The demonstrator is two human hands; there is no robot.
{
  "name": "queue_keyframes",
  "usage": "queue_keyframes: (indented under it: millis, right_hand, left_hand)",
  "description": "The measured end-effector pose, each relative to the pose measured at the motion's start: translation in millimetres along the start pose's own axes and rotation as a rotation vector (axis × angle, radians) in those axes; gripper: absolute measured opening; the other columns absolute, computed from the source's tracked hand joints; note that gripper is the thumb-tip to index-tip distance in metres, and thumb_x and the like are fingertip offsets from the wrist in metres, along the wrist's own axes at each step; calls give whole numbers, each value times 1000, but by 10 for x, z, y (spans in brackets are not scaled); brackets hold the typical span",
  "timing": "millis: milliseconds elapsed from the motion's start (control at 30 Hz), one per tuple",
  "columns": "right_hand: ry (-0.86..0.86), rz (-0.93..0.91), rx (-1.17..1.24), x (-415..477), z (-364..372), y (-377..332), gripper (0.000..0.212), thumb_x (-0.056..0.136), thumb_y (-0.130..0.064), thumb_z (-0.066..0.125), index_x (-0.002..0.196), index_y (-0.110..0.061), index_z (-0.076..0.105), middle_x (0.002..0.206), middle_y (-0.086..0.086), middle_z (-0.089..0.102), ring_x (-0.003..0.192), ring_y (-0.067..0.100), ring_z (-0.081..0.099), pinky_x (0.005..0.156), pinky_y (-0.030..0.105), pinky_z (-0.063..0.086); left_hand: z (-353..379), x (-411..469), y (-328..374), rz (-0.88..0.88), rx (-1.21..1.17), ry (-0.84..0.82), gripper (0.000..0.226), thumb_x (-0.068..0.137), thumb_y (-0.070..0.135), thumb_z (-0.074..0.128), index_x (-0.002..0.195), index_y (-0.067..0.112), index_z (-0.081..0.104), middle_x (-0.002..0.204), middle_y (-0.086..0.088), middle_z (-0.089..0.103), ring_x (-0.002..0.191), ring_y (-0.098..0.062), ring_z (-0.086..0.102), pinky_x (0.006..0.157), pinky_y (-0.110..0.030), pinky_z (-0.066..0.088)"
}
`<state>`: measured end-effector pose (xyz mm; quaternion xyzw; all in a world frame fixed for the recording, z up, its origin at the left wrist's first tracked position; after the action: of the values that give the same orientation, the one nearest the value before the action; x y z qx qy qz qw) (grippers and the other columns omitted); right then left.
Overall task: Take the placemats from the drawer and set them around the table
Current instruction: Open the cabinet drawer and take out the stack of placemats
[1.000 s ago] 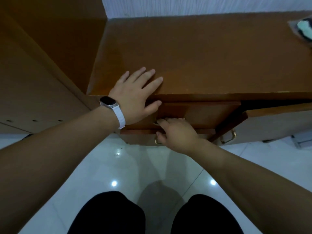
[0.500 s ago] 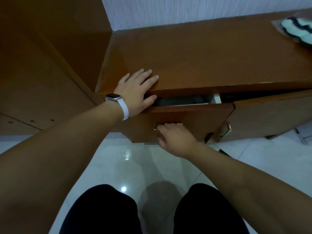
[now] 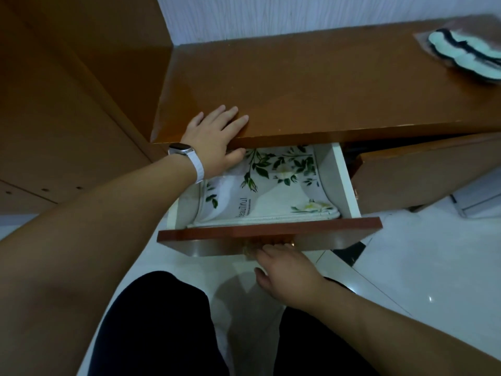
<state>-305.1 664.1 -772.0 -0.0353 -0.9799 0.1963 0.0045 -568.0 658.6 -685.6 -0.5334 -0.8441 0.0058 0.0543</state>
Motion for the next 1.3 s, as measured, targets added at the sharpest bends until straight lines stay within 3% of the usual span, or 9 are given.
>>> queue_keyframes:
  millis: [167,300,467,700,900,1033,1200,1300]
  right_hand:
    - [28,58,7,-98,51,-100,32,68,-31,76,95,-17,70,74,0,65,67,23,64,64,28,51]
    - [-2,74,-17,-102,63,-100,30,73,-34,70,97,-17,69,79,1,66,72,24,65,68,30,51]
    - [-112,85,82,-65,-145,-127,38,92,-42,48,124,-24,56,111,3,66,101,27,61,84,36,49]
    - [-145,43,170,2,-753,-209,33,94,-46,49,121,-29,55,108,-6,69,100,18,63,82,35,52]
    - [-9,106,264,115,-1190,-48,33,93,-47,51,123,-34,57,108,-14,65,94,6,61,80,33,54]
    - [48,183,162,137,-1318,299,37,95,-42,54,129,-29,57,119,-10,63,106,9,58,86,31,50]
    - [-28,219,-39,50,-1404,795,43,94,-42,56,132,-24,56,125,-4,63,112,15,56,90,32,49]
    - [-141,208,-142,37,-1404,971,47,91,-47,58,133,-25,55,126,-4,62,115,17,53,95,37,47]
  left_hand:
    - [21,11,-31,7,2,10,69,88,60,37,149,35,19,159,1,23,146,-22,15,115,-53,14]
    - [46,14,-29,17,-1,16,69,88,60,38,149,35,19,159,2,23,146,-21,15,115,-52,15]
    - [42,20,-45,16,-2,20,70,86,61,37,148,36,19,159,1,23,146,-22,16,115,-53,16]
    - [22,15,-43,27,-9,9,72,84,62,34,149,36,18,159,0,23,146,-24,16,115,-54,16]
    - [16,3,-27,30,-5,-8,75,81,65,29,149,36,17,159,0,23,146,-23,16,115,-53,16]
    - [-26,-15,-27,97,-2,-66,77,85,65,35,151,32,13,160,-4,17,146,-26,13,116,-50,14]
    - [-59,-518,302,396,-119,-7,65,88,57,43,143,21,41,150,-9,39,136,-29,38,107,-49,34]
    - [69,-743,351,381,-198,-122,61,90,54,48,142,22,44,145,-5,47,128,-26,47,99,-44,41]
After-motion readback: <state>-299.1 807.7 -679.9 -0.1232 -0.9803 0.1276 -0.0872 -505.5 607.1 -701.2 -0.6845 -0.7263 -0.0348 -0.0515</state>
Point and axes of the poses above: each hand's wrist, its own x-axis towards the middle knuckle, its own z-axis out of the palm, y = z × x, the point moved 3 cm from there along x, towards the middle knuckle
